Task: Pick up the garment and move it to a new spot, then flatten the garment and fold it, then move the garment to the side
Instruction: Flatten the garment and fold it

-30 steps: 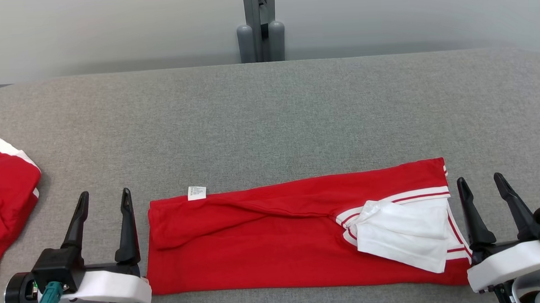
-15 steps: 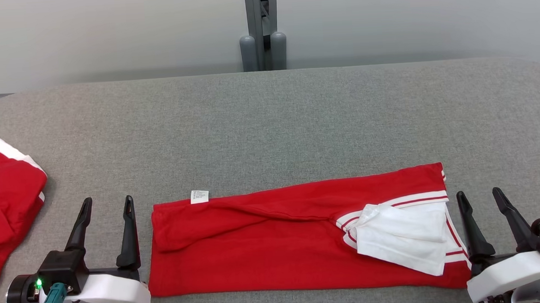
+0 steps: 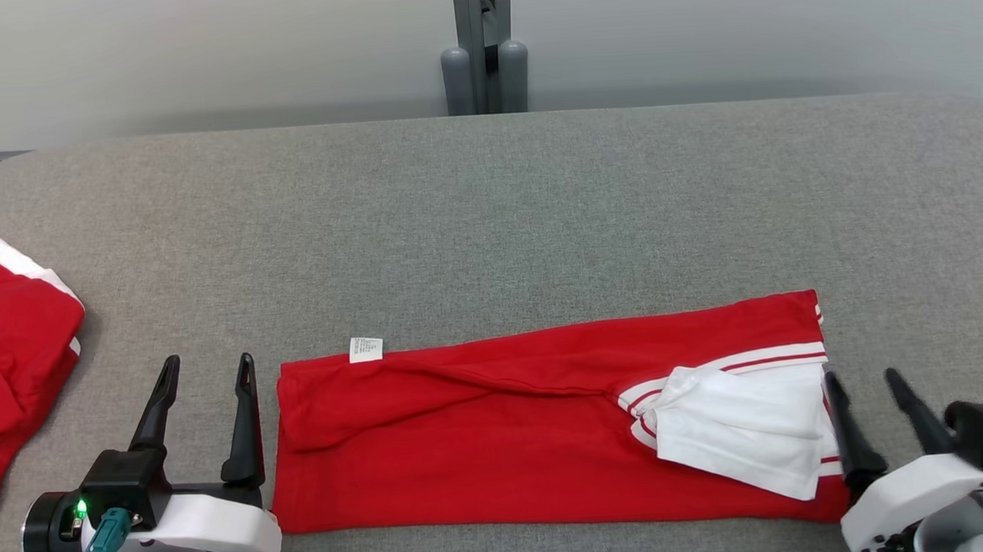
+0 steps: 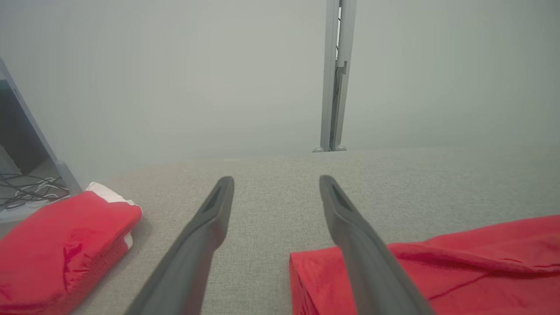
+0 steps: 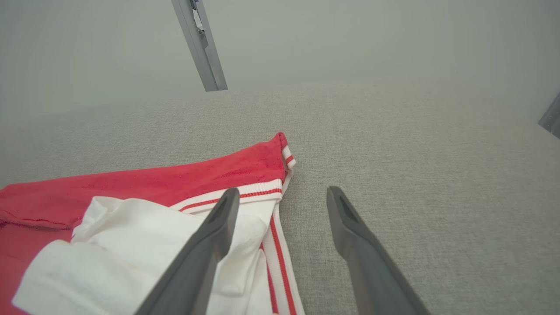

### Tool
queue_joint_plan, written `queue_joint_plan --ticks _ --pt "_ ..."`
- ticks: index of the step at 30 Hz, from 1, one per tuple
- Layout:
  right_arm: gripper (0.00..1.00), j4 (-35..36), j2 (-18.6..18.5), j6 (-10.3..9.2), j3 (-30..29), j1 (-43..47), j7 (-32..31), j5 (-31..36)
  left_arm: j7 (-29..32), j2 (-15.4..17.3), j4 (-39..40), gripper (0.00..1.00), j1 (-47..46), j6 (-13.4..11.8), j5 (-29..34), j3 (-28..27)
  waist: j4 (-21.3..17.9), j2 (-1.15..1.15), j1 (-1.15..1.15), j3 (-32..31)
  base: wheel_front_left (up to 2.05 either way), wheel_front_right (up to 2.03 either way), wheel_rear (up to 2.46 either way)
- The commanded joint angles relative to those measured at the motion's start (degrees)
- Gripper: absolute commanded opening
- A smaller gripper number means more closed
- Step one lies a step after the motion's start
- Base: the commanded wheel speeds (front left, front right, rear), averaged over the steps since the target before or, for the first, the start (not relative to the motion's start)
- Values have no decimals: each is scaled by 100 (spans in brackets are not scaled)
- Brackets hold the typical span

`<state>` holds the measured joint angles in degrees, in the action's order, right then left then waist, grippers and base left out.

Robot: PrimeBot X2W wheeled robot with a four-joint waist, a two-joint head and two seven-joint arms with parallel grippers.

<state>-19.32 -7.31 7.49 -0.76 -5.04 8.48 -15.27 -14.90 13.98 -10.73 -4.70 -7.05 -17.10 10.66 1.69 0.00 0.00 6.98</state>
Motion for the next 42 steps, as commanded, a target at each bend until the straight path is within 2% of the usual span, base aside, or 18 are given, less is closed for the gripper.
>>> queue_joint_plan --ticks 1,7,15,16,17,20,24,34,38,42 --pt "100 -423 -9 2 147 -189 89 -80 -19 4 -26 100 -88 46 43 -22 18 0 0 48 0 0 0" --pt "100 -1507 18 2 543 -636 363 -295 -19 -30 -84 100 -209 142 108 -3 84 0 0 184 0 0 0" --pt "100 -2399 50 2 901 -889 533 -713 -20 -131 -194 100 -410 248 222 54 214 0 0 247 0 0 0" --pt "45 -2468 45 3 956 -918 551 -787 -20 -137 -206 100 -427 255 231 54 221 0 0 248 0 0 0" --pt "0 -2519 31 2 978 -947 569 -854 -20 -144 -217 100 -451 274 243 46 226 0 0 247 0 0 0" --pt "0 -2594 -1 1 1078 -1011 621 -1063 -20 -188 -231 100 -492 291 274 8 218 0 0 244 0 0 0" --pt "0 -2557 -238 -14 1020 -1074 662 -1280 -20 -229 -241 100 -485 319 307 -56 179 0 0 229 0 0 0" --pt "0 -1988 -821 -12 -85 -766 678 -1210 -20 -293 -253 100 -496 404 421 -162 83 0 0 208 0 0 0" --pt "0 -1632 -817 0 -296 -730 678 -1055 -20 -298 -261 100 -489 436 455 -200 15 0 0 187 0 0 0" --pt "0 -894 -617 1 -49 -676 679 -881 -21 -311 -277 100 -476 461 471 -219 -31 0 0 137 0 0 0"
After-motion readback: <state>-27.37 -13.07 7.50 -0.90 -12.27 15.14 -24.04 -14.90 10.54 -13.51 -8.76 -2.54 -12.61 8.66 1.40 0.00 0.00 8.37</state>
